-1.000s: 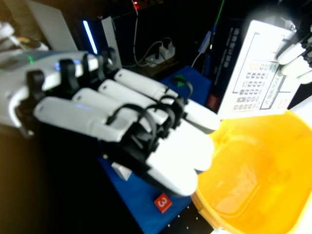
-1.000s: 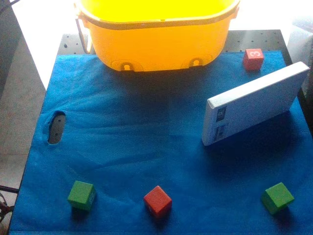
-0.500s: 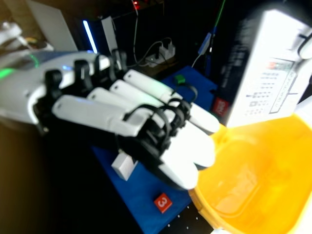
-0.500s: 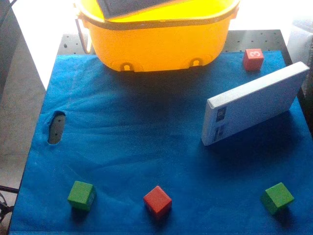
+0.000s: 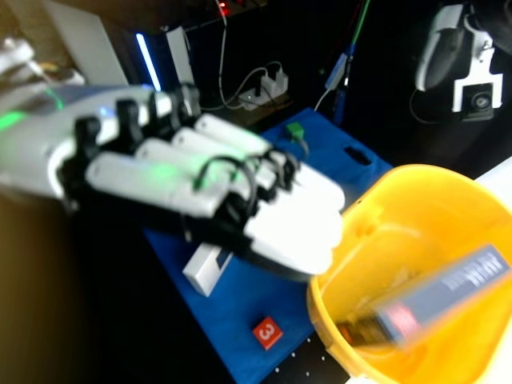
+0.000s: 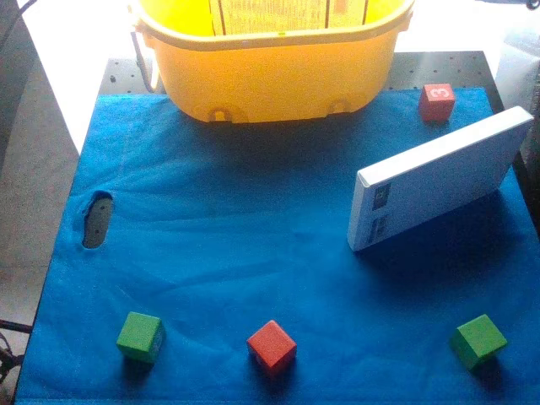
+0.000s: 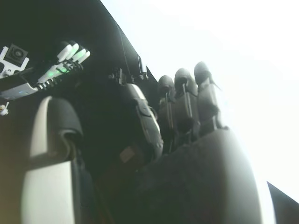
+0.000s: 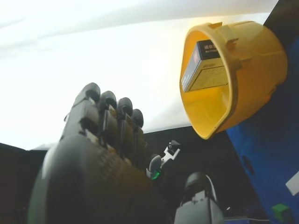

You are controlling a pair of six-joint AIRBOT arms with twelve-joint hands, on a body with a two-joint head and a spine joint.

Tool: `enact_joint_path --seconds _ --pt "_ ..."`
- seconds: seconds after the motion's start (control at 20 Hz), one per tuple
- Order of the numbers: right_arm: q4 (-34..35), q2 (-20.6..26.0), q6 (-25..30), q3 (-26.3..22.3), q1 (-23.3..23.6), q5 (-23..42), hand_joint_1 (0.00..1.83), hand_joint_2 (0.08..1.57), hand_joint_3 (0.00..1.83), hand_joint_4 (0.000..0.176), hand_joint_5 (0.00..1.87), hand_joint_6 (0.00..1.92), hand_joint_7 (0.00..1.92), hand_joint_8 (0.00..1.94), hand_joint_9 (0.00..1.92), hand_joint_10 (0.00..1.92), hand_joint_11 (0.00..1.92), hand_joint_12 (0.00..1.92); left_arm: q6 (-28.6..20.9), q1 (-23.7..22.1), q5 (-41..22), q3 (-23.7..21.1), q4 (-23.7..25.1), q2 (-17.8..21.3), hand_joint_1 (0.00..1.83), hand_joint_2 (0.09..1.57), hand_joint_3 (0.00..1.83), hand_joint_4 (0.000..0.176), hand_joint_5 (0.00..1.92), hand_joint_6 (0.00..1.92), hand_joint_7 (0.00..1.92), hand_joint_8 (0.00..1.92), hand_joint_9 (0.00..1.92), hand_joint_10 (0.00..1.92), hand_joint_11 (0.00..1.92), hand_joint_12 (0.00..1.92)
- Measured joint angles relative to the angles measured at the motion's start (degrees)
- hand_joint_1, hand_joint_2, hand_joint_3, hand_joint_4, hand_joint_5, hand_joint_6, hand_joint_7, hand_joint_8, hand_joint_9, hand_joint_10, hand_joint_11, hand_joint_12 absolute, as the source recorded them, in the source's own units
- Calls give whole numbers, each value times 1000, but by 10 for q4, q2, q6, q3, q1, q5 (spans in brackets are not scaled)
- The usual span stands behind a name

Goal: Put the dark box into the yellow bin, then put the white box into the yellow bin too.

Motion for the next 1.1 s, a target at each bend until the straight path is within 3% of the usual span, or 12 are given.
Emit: enact_joint_path --seconds 0.05,0.1,0.15,0.2,0.25,0.4,0.5,0.6,0.7,0.9,0.95,1.1 --pt "-7 3 0 -6 0 1 287 904 0 0 182 0 298 0 204 1 0 408 -1 4 0 -2 -1 5 1102 1050 0 83 514 915 560 61 417 70 0 844" --pt "-14 6 3 -10 0 1 293 886 0 0 159 0 273 1 201 0 0 446 -2 10 -1 -5 -7 9 1072 1015 0 48 250 807 440 12 386 56 0 911" --pt "-24 10 11 -14 -7 4 294 860 0 0 147 0 278 5 211 4 0 453 -3 14 1 -5 -5 13 1065 1004 0 41 281 775 487 25 399 62 0 1001" --pt "-36 12 30 -16 -12 5 301 854 0 0 124 1 268 2 196 4 0 406 -3 17 7 -5 -4 14 1059 986 0 50 337 604 478 13 370 42 0 932" --pt "-48 13 45 -16 -15 2 294 856 0 0 109 0 254 1 176 2 0 366 -3 19 13 -5 -4 14 1054 971 0 90 388 596 478 8 351 30 0 878" --pt "-59 19 54 -25 -28 4 247 869 0 0 126 1 291 2 227 6 0 541 -3 21 13 -6 -5 17 1057 993 1 102 474 318 500 5 360 11 0 764" --pt "-62 27 56 -33 -40 4 304 872 0 0 91 0 256 1 210 0 0 448 -3 25 14 -6 -4 19 1060 972 0 88 569 124 573 4 437 12 0 955" --pt "-66 30 57 -37 -47 2 331 864 0 0 86 0 246 0 202 0 0 473 -3 27 16 -8 -4 22 1077 942 0 98 537 87 497 0 443 11 0 1022" --pt "-65 34 64 -43 -59 5 336 848 0 0 70 1 229 2 194 2 0 609 -3 30 17 -8 -7 23 1052 1026 12 61 453 14 330 0 270 0 0 831" --pt "-68 37 78 -49 -94 5 407 805 0 0 71 0 200 2 125 5 0 371 -3 38 20 -8 -16 23 1042 985 0 83 500 11 426 8 354 15 0 883" --pt "-67 37 83 -49 -104 5 427 791 0 0 66 3 204 2 138 8 0 308 -3 38 21 -8 -16 23 1068 974 0 91 521 13 447 6 399 20 0 1046" --pt "-67 37 93 -51 -127 4 303 814 0 0 72 1 226 2 214 9 91 293 -3 40 21 -8 -19 23 1058 992 1 40 504 6 367 1 316 3 0 865"
